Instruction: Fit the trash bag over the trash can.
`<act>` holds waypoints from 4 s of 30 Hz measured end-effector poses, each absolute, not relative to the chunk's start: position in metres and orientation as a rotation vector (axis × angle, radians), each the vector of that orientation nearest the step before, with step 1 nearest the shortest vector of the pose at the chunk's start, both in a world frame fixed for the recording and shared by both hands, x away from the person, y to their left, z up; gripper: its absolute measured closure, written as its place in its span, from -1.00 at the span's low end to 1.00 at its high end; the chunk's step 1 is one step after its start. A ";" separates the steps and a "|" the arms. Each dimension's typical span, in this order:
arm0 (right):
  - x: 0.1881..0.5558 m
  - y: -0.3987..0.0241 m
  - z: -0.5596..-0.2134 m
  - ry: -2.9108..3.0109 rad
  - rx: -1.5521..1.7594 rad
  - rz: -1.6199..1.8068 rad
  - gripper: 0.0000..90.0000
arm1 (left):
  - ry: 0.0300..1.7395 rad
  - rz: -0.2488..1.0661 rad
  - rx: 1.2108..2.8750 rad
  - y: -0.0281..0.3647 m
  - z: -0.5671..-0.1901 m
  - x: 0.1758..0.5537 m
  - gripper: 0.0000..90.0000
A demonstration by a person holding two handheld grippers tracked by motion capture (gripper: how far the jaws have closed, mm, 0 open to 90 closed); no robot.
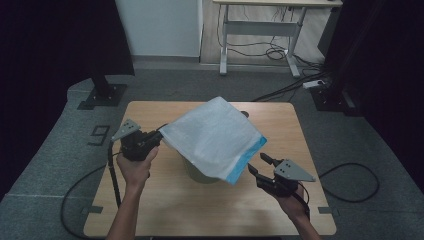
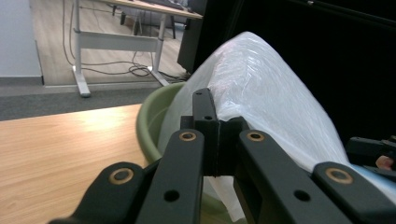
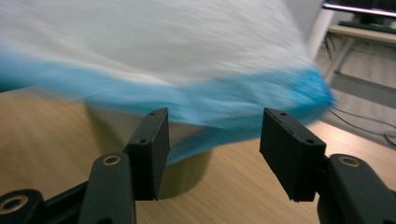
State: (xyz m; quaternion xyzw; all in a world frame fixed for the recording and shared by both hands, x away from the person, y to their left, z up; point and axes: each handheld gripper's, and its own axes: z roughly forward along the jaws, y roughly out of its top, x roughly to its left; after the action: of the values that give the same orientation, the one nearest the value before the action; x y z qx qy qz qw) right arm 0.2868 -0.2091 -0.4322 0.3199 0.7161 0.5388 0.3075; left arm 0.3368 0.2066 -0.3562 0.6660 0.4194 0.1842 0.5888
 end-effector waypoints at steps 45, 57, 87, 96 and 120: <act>0.335 -0.224 -0.458 1.808 0.935 1.449 0.12 | 1.043 0.413 1.512 0.227 -0.363 0.348 0.99; 0.332 -0.231 -0.426 1.730 0.958 1.480 0.96 | 1.015 0.368 1.552 0.204 -0.367 0.358 0.98; 0.332 -0.272 -0.397 1.639 1.095 1.403 0.96 | 0.955 0.363 1.746 0.206 -0.345 0.324 -0.48; 0.334 -0.274 -0.400 1.634 1.124 1.412 0.96 | 0.924 0.379 1.746 0.205 -0.343 0.308 -0.54; 0.335 -0.250 -0.399 1.691 1.073 1.436 0.96 | 0.887 0.437 1.830 0.114 -0.333 0.332 -0.44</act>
State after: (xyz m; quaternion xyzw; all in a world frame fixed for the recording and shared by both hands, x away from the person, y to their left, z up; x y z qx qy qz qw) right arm 0.3354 -0.2497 -0.3993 0.4108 0.6473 0.5495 0.3320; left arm 0.3321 0.1139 -0.3334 0.7588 0.3677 0.1812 0.5062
